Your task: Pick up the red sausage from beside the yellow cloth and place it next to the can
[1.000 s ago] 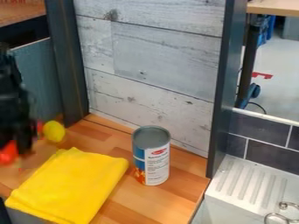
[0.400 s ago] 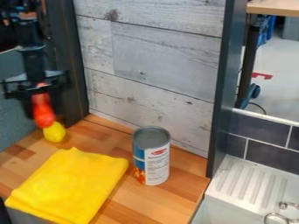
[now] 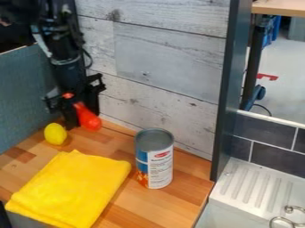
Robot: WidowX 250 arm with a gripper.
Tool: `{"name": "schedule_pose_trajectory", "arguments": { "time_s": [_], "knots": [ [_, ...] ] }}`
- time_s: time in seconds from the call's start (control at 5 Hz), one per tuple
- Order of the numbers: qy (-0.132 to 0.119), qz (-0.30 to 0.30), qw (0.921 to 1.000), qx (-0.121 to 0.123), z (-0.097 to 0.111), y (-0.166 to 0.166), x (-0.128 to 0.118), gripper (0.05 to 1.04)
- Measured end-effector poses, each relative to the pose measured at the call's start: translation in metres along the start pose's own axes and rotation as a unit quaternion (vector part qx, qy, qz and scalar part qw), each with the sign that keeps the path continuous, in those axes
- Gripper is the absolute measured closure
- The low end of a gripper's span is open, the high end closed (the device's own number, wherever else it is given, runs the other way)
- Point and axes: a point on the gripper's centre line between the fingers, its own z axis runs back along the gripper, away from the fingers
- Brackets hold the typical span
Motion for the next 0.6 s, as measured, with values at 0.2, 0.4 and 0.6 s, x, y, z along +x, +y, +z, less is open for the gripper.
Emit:
{"name": "schedule_pose_trajectory", "arguments": {
  "time_s": [0.2, 0.4, 0.6],
  "knots": [
    [-0.009, 0.028, 0.9995, -0.010, -0.021, -0.013, 0.001, 0.521],
    [-0.011, 0.047, 0.9984, -0.030, -0.038, -0.031, 0.013, 0.521],
    [-0.002, 0.092, 0.9952, -0.032, -0.061, -0.040, 0.020, 0.521]
  ]
}}
